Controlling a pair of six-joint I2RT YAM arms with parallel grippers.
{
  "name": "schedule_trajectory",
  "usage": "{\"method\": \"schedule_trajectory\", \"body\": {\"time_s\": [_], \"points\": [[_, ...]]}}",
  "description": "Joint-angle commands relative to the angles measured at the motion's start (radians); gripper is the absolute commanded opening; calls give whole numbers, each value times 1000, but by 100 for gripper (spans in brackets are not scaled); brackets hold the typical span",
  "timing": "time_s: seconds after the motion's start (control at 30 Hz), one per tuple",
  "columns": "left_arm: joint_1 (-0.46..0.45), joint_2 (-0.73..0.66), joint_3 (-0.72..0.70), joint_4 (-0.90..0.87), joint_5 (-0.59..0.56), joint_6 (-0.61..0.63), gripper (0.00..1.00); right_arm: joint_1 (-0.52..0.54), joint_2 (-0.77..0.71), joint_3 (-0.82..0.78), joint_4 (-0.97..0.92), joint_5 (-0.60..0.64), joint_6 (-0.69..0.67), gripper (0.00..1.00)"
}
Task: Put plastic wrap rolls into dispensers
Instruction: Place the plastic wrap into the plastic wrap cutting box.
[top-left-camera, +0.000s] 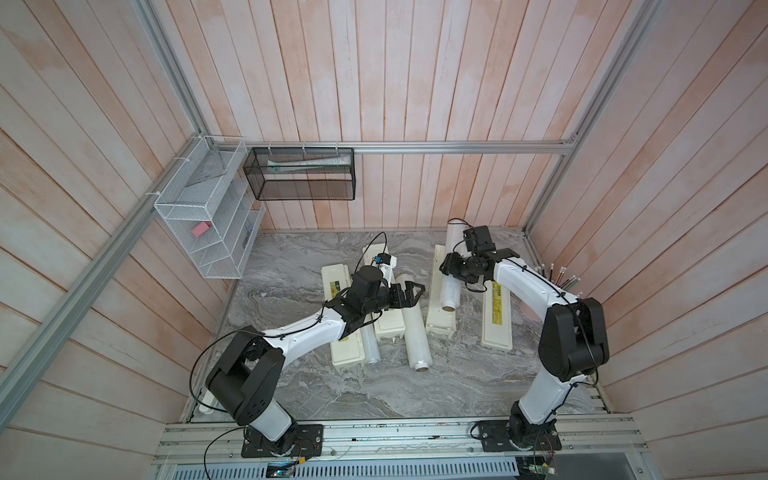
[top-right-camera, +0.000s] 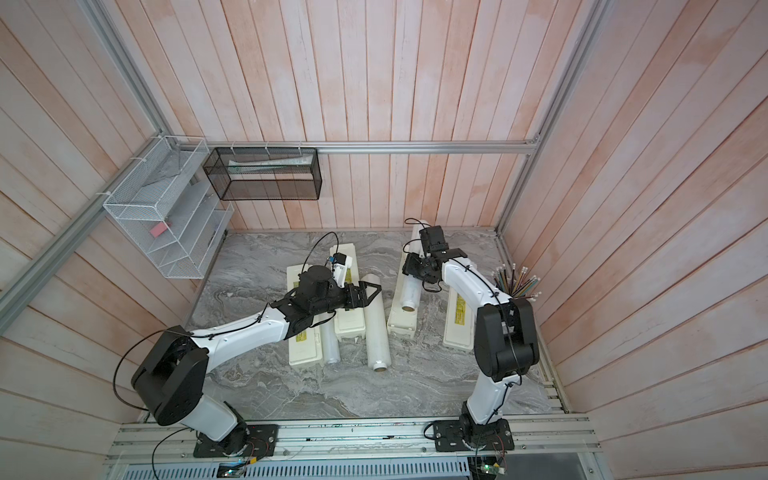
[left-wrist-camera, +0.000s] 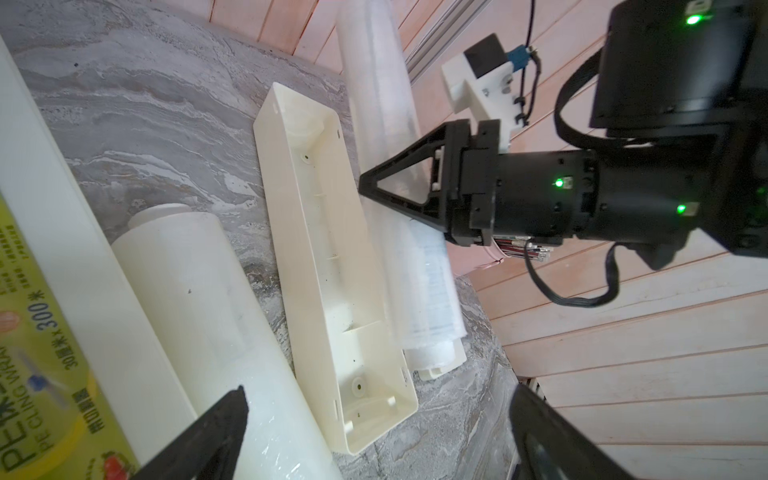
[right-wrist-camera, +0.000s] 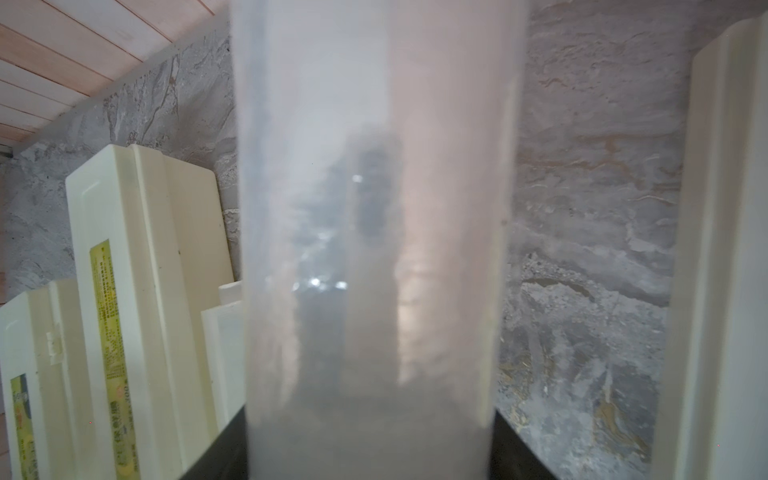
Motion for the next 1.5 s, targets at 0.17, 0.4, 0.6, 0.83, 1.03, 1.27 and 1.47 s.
{"method": "schedule_trajectory", "body": {"time_s": [0.17, 0.4, 0.6, 0.83, 1.03, 1.27, 1.47], "points": [[7, -10, -31, 12, -6, 15, 100, 19, -4, 12, 115, 34, 54, 36], [7, -4, -40, 31, 0, 7, 100, 34, -10, -54, 130, 54, 48, 36], [7, -1, -40, 34, 0, 5, 100, 47, -10, -97, 143, 54, 55, 36], [7, 5, -45, 53, 8, -10, 100, 62, -7, -138, 168, 64, 68, 37], [7, 7, -45, 57, 12, -12, 100, 62, 17, -136, 169, 86, 66, 37], [7, 7, -51, 59, 11, -13, 100, 63, 25, -159, 163, 102, 88, 44], [7, 16, -44, 62, 23, -14, 100, 62, 28, -166, 158, 100, 86, 56]]}}
